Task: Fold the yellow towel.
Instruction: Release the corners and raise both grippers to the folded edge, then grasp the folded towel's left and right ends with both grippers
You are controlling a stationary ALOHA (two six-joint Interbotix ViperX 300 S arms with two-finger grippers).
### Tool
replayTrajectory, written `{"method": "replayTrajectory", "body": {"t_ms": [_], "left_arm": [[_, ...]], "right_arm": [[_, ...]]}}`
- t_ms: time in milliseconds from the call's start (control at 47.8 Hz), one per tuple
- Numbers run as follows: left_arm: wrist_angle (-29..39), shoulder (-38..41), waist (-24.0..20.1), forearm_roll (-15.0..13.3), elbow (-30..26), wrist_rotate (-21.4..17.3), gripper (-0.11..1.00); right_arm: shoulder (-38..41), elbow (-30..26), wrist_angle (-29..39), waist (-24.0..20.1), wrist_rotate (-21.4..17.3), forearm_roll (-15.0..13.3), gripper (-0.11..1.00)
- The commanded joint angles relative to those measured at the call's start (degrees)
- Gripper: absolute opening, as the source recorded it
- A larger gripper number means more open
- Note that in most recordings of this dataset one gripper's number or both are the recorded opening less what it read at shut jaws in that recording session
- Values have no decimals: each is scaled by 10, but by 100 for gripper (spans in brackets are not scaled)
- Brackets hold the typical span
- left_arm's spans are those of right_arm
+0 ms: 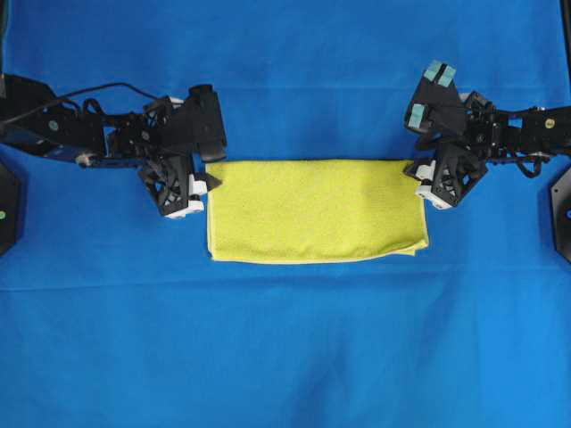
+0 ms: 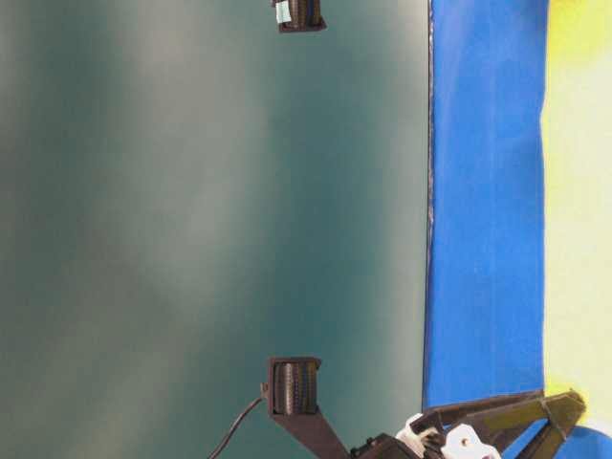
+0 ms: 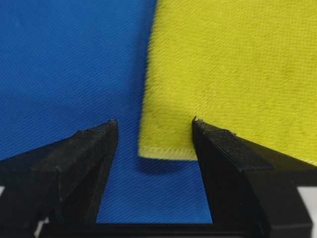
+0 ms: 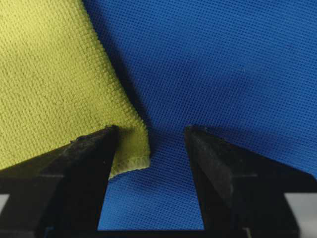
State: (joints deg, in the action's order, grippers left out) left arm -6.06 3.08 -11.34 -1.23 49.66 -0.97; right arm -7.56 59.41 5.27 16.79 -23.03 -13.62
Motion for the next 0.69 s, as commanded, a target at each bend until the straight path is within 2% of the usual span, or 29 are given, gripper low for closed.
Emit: {"method": "replayTrajectory", "body": {"t_ms": [0,167,251,335,460,502,670], "left_arm": [[-4,-6,-4,-1,-11,-1,59],[3,-5,-4,-1,-16,-1,57],[15,-4,-4,-2,-19,0,54],[30,-2,-4,-1,-23,-1,37],[41,0,-4,-1,-27,-2,7],[41,0,-4,-1,-28,-2,2],[45,-1,-4,-1,-31,-2,2]], "right_arm": [[-3,-9,-3,2,1,-2,59],[-4,-10,-2,-1,-1,-1,59],[-4,-10,-4,-4,-1,-2,55],[-4,-9,-4,-6,0,-1,41],[-4,-9,-4,-8,-1,0,4],[-4,-9,-4,-8,-4,1,2],[-4,-10,-4,-8,-8,5,2]]}}
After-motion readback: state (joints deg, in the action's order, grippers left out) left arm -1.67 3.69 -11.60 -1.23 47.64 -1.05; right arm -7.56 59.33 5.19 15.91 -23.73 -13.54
